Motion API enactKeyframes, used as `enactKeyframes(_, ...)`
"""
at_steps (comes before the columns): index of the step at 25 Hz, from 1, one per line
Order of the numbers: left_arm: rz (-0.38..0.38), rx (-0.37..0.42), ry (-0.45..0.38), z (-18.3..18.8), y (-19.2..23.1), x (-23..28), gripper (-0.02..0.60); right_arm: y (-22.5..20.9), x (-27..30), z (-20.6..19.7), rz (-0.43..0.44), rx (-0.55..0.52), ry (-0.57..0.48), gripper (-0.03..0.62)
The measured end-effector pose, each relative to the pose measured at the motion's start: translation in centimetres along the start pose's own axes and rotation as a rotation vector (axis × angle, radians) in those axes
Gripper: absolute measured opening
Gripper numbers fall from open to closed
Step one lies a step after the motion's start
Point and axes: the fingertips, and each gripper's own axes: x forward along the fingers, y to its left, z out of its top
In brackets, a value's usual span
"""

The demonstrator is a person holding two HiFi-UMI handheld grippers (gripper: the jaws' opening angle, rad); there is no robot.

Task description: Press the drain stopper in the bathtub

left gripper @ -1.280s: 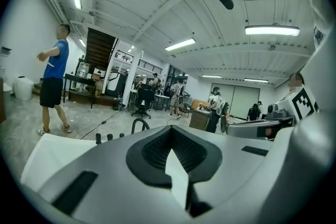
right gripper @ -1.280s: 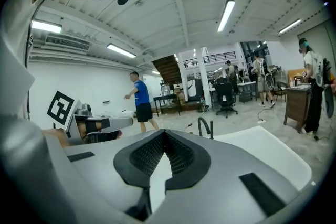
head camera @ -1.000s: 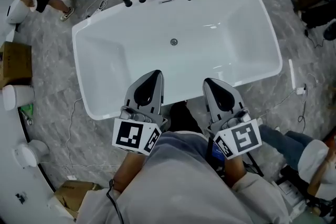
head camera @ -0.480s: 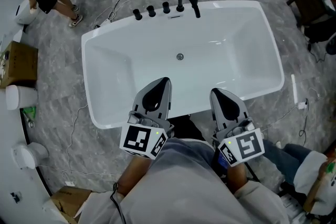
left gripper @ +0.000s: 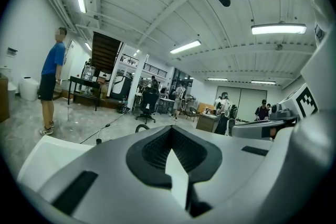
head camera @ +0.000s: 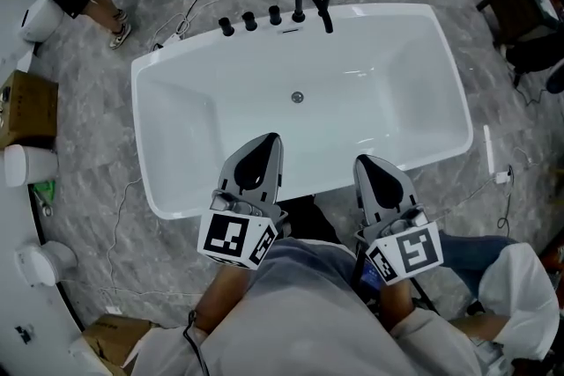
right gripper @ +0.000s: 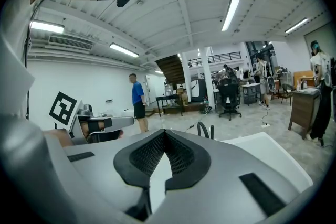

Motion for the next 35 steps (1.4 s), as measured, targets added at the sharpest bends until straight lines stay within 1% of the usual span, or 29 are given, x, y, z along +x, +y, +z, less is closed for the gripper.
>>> enactKeyframes(3, 0.011, 0.003, 0.008, -0.3, 0.1, 0.3, 0.006, -0.4, 0.4, -0.2, 0.010, -0.004, 0.008, 0.015)
enactKeyframes(7, 0.027, 0.003, 0.037, -1.8, 0.3, 0.8, 0.006, -0.7, 1.2, -1.5, 0.030, -0.007, 0.037, 0.015)
enactKeyframes(12, 0.032, 0.009, 0.074, -4.9, 0.2, 2.3, 0.006, -1.8, 2.8, -4.0, 0.049, -0.003, 0.074, 0.015)
enactKeyframes(17, 0.032, -0.004, 0.109, -8.7, 1.0, 4.4, 0.006, -3.4, 6.4, -6.9, 0.071, -0.021, 0.107, 0.015)
enactKeyframes(22, 0.033, -0.006, 0.135, -12.3, 2.8, 7.2, 0.006, -5.2, 10.8, -10.1, 0.078, -0.034, 0.139, 0.015)
enactKeyframes(26, 0.039, -0.027, 0.158, -15.2, 4.9, 8.2, 0.006, -5.5, 13.6, -13.2, 0.084, -0.040, 0.172, 0.015)
enactKeyframes(31, 0.044, -0.022, 0.186, -18.1, 6.6, 9.8, 0.006, -6.0, 16.6, -16.6, 0.102, -0.027, 0.197, 0.015)
enactKeyframes(35, 0.056, -0.038, 0.205, -20.5, 8.3, 11.3, 0.006, -6.5, 19.3, -19.5, 0.117, -0.023, 0.231, 0.015)
